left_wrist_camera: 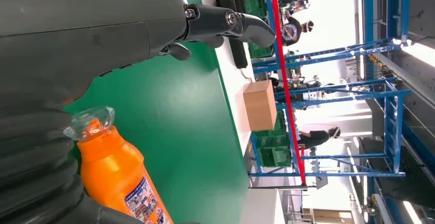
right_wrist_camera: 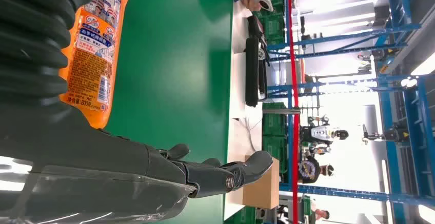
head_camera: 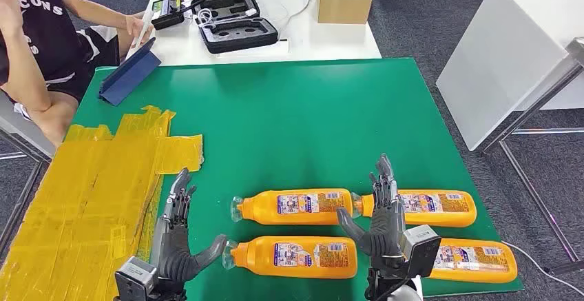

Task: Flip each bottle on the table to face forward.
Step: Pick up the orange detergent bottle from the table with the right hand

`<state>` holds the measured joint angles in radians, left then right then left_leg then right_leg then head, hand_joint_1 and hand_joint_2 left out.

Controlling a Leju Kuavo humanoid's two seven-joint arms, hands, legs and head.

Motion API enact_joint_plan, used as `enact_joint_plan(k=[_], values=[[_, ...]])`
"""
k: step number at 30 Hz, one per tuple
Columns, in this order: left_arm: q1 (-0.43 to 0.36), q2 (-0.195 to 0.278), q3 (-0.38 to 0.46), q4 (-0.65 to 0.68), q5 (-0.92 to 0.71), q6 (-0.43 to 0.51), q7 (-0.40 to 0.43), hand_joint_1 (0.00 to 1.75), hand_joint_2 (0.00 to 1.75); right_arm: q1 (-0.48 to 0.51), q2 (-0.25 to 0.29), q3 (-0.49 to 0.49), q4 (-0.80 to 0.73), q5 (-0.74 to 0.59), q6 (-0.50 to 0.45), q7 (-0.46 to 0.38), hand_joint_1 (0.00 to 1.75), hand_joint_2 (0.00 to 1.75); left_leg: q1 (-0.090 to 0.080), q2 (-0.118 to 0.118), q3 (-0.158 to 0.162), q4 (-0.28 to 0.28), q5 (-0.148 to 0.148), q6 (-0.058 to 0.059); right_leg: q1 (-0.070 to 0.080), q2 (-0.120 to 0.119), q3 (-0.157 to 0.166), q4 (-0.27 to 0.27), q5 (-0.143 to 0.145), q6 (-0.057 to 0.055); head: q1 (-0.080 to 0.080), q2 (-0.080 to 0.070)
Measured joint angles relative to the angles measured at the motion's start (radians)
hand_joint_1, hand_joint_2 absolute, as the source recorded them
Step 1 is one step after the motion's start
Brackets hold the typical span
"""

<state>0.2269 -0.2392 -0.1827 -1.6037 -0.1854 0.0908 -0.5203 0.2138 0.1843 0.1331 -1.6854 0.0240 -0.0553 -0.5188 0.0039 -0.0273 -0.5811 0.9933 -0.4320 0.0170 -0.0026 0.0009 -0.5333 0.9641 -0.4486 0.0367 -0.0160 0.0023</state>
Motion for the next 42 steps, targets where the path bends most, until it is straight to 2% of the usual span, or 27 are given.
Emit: enact_joint_plan(k=[4, 7, 13, 18, 20, 28, 42], values=[[0.0, 0.0, 0.001, 0.0, 0.002, 0.0, 0.0, 0.0, 1.75, 0.0, 0.0, -0.002, 0.0, 0.016, -0.002, 0.001, 0.0, 1.75, 0.0, 0.0, 0.0, 0.0, 0.0, 0.0, 0.0, 0.0, 0.0, 0.0, 0.0, 0.0, 0.0, 0.0], [-0.001, -0.002, 0.004, 0.0, 0.006, -0.005, 0.002, 0.0, 1.75, -0.002, -0.002, 0.001, 0.0, 0.102, -0.039, 0.007, 0.0, 1.75, 0.0, 0.0, 0.0, 0.0, 0.0, 0.0, 0.0, 0.0, 0.0, 0.0, 0.0, 0.0, 0.0, 0.0], [-0.021, -0.002, 0.019, 0.0, 0.031, -0.022, 0.025, 0.0, 1.75, -0.053, -0.036, 0.065, 0.006, 0.508, -0.162, 0.107, 0.0, 1.75, 0.0, 0.0, 0.0, 0.0, 0.0, 0.0, 0.0, 0.0, 0.001, 0.0, 0.0, 0.0, 0.0, 0.0], [-0.058, -0.004, 0.043, 0.0, 0.053, -0.056, 0.064, 0.0, 1.75, -0.173, -0.097, 0.199, 0.07, 0.965, -0.195, 0.321, 0.0, 1.75, 0.0, 0.001, 0.001, 0.0, 0.001, 0.0, 0.0, 0.0, 0.001, 0.0, 0.0, 0.0, 0.0, 0.0], [-0.072, -0.008, 0.051, 0.0, 0.054, -0.066, 0.074, 0.0, 1.75, -0.224, -0.116, 0.259, 0.116, 1.047, -0.205, 0.364, 0.0, 1.75, 0.0, 0.0, 0.001, 0.0, 0.001, 0.0, 0.0, 0.0, 0.002, 0.0, 0.0, 0.0, 0.0, 0.0], [-0.106, -0.018, 0.062, 0.011, 0.055, -0.08, 0.082, 0.0, 1.75, -0.374, -0.154, 0.387, 0.27, 1.115, -0.21, 0.424, 0.0, 1.75, 0.0, 0.0, 0.001, 0.0, 0.001, 0.0, 0.0, 0.0, 0.001, 0.0, 0.0, 0.0, 0.0, 0.0], [-0.135, -0.019, 0.074, 0.042, 0.066, -0.093, 0.088, 0.0, 1.75, -0.506, -0.176, 0.475, 0.471, 1.134, -0.149, 0.453, 0.0, 1.75, 0.0, 0.0, 0.0, 0.0, 0.001, 0.0, 0.0, 0.0, 0.001, 0.0, 0.0, 0.0, 0.0, 0.0]])
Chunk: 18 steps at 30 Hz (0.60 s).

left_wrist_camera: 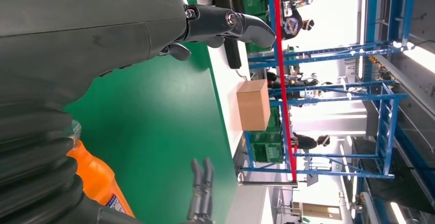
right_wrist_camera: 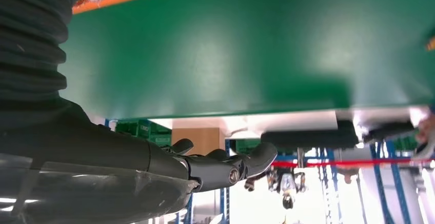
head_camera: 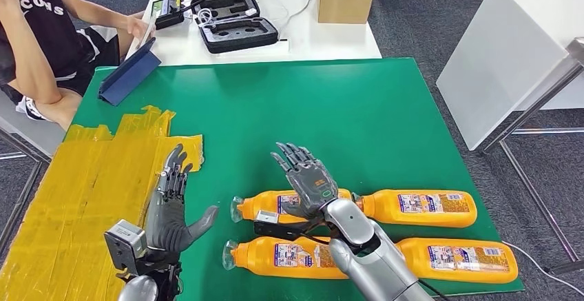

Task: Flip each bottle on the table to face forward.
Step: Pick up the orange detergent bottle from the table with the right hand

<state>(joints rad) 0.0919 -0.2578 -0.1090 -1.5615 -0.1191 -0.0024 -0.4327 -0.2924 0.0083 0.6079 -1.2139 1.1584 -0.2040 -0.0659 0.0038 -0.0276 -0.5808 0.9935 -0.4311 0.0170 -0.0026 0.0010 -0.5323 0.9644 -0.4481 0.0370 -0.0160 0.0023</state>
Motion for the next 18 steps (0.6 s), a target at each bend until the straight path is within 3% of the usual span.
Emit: enact_joint_plan(k=[10, 18], values=[[-0.001, 0.0, 0.025, 0.008, 0.016, -0.003, -0.009, 0.0, 1.75, -0.012, -0.074, 0.025, 0.008, -0.189, 0.106, -0.088, 0.0, 1.75, 0.0, 0.0, 0.0, 0.0, 0.0, 0.0, 0.0, 0.0, 0.0, 0.0, 0.0, 0.0, 0.0, 0.0], [0.015, 0.0, 0.051, 0.007, 0.017, -0.002, -0.011, 0.0, 1.75, 0.059, -0.152, 0.006, -0.08, -0.188, 0.107, -0.06, 0.0, 1.75, -0.001, 0.0, 0.0, 0.0, 0.0, 0.0, -0.001, 0.0, 0.0, 0.0, 0.0, 0.0, 0.0, 0.0]])
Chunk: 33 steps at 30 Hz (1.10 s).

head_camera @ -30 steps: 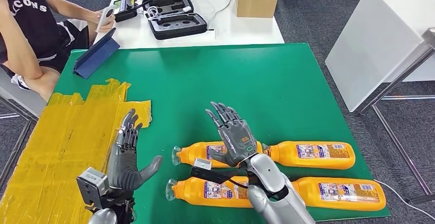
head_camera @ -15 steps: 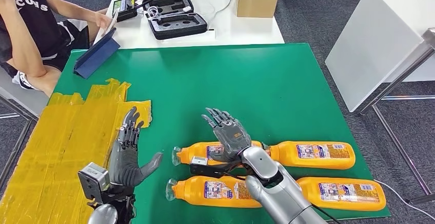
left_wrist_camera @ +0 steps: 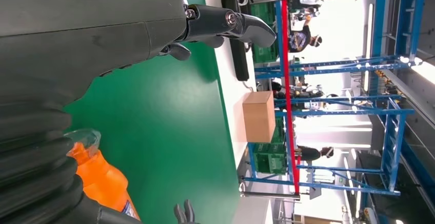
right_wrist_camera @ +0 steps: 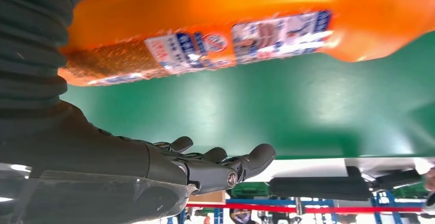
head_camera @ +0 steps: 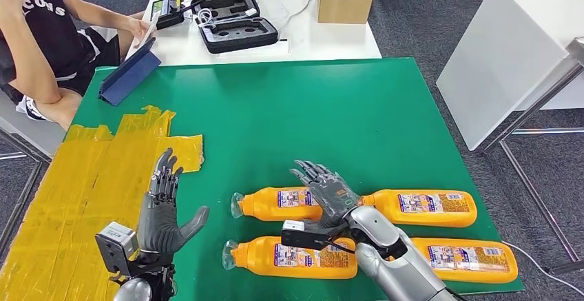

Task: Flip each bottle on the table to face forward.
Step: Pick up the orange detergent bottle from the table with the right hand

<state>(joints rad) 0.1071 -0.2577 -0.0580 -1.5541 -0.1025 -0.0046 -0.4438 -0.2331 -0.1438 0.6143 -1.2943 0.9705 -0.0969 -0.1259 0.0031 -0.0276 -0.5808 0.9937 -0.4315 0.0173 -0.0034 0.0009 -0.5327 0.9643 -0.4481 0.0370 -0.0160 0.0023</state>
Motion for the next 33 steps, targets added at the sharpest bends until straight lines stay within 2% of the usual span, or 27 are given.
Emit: enact_joint_plan(k=[14, 33], values=[[0.01, -0.007, 0.018, 0.0, -0.008, 0.0, 0.006, 0.0, 1.75, 0.026, -0.034, -0.034, -0.034, 0.034, 0.02, 0.025, 0.0, 1.75, 0.0, 0.0, 0.0, 0.0, 0.0, 0.0, 0.0, 0.0, 0.0, 0.0, 0.0, 0.0, 0.0, 0.0], [-0.006, -0.014, 0.018, 0.006, -0.01, -0.003, 0.01, 0.0, 1.75, -0.135, 0.028, 0.031, 0.234, 0.102, 0.059, 0.044, 0.0, 1.75, 0.0, 0.0, 0.0, 0.0, 0.0, 0.0, 0.0, 0.0, 0.0, 0.0, 0.0, 0.0, 0.0, 0.0]])
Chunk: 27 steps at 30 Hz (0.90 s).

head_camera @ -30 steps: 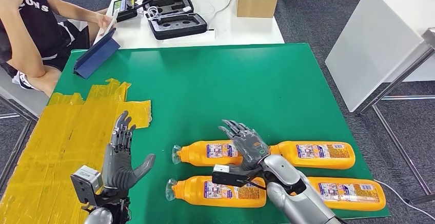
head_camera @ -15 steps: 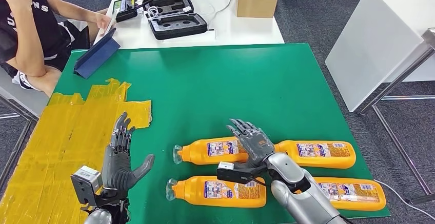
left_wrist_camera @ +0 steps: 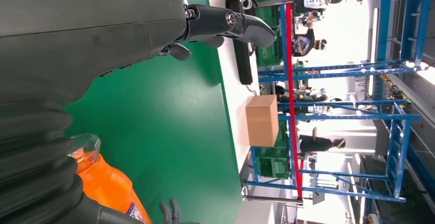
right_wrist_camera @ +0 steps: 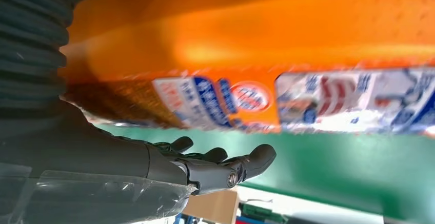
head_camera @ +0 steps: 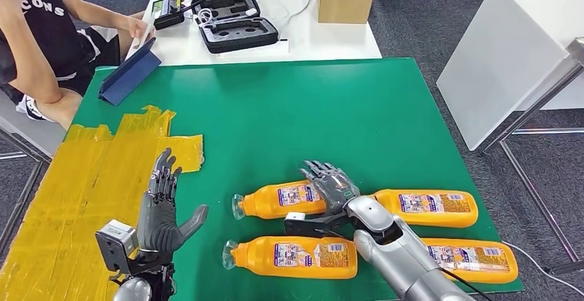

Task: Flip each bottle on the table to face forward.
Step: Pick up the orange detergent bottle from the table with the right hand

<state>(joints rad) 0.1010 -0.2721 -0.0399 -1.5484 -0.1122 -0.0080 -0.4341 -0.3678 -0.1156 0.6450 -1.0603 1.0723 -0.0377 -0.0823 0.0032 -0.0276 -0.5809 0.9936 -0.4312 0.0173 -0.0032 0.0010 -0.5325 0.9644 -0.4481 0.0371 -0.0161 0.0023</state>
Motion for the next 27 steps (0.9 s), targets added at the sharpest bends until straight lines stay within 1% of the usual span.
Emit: enact_joint_plan(k=[5, 9, 10, 11, 13, 14, 15, 16, 21, 27], values=[[-0.008, 0.0, -0.001, 0.006, 0.0, 0.0, 0.0, 0.0, 1.75, -0.069, 0.019, 0.032, 0.098, 0.0, 0.012, -0.001, 0.0, 1.75, 0.0, 0.001, 0.002, 0.0, 0.0, 0.0, 0.0, 0.0, 0.001, 0.0, 0.0, 0.0, 0.0, 0.0], [-0.012, 0.0, -0.002, 0.011, 0.0, 0.0, 0.0, 0.0, 1.75, -0.098, 0.03, 0.046, 0.14, 0.0, 0.015, -0.001, 0.02, 1.75, 0.0, 0.001, 0.003, 0.0, 0.0, 0.0, 0.0, 0.0, 0.002, 0.0, 0.0, 0.0, 0.0, 0.0], [-0.013, 0.0, -0.002, 0.012, 0.0, 0.0, 0.0, 0.0, 1.75, -0.101, 0.031, 0.049, 0.146, -0.001, 0.016, -0.001, 0.17, 1.75, 0.0, 0.001, 0.003, 0.0, 0.0, 0.0, 0.0, 0.0, 0.002, 0.0, 0.0, 0.0, 0.0, 0.0], [-0.013, 0.0, -0.002, 0.012, 0.0, 0.0, 0.0, 0.0, 1.75, -0.104, 0.033, 0.051, 0.152, -0.001, 0.016, -0.002, 0.56, 1.75, 0.0, 0.001, 0.003, 0.0, 0.0, 0.0, 0.0, 0.0, 0.003, 0.0, 0.0, 0.0, 0.0, 0.0], [-0.014, 0.0, -0.002, 0.013, 0.0, 0.0, 0.0, 0.0, 1.75, -0.11, 0.035, 0.054, 0.162, -0.001, 0.016, -0.002, 1.41, 1.75, 0.0, 0.001, 0.004, 0.0, 0.0, 0.0, 0.0, 0.0, 0.004, 0.0, 0.0, 0.0, 0.0, 0.0], [-0.014, 0.0, -0.002, 0.013, 0.001, 0.0, 0.0, 0.0, 1.75, -0.113, 0.036, 0.056, 0.167, -0.001, 0.017, -0.004, 1.69, 1.75, 0.0, 0.001, 0.005, 0.0, 0.0, 0.0, 0.0, 0.0, 0.004, 0.0, 0.0, 0.0, 0.0, 0.0], [-0.015, 0.0, -0.002, 0.013, 0.001, 0.0, 0.0, 0.0, 1.75, -0.116, 0.038, 0.059, 0.174, -0.003, 0.017, -0.006, 1.74, 1.75, 0.0, 0.001, 0.005, 0.0, 0.0, 0.0, 0.0, 0.0, 0.004, 0.0, 0.0, 0.0, 0.0, 0.0], [-0.016, 0.0, -0.003, 0.014, 0.001, 0.0, 0.0, 0.0, 1.75, -0.119, 0.039, 0.061, 0.182, -0.006, 0.016, -0.01, 1.75, 1.75, 0.0, 0.001, 0.006, 0.0, 0.0, 0.0, 0.0, 0.0, 0.005, 0.0, 0.0, 0.0, 0.0, 0.0], [-0.018, 0.0, -0.004, 0.019, 0.003, 0.004, 0.0, 0.0, 1.75, -0.124, 0.044, 0.068, 0.206, -0.042, -0.017, -0.022, 1.75, 1.75, 0.0, 0.001, 0.006, 0.0, 0.0, 0.0, 0.0, 0.0, 0.006, 0.0, 0.0, 0.0, 0.0, 0.0], [-0.018, 0.0, -0.005, 0.019, 0.004, 0.007, 0.003, 0.0, 1.75, -0.106, 0.053, 0.057, 0.193, -0.09, -0.04, -0.021, 1.75, 1.75, 0.0, 0.0, 0.006, 0.0, 0.0, 0.0, 0.0, 0.0, 0.006, 0.0, 0.0, 0.0, 0.0, 0.0]])
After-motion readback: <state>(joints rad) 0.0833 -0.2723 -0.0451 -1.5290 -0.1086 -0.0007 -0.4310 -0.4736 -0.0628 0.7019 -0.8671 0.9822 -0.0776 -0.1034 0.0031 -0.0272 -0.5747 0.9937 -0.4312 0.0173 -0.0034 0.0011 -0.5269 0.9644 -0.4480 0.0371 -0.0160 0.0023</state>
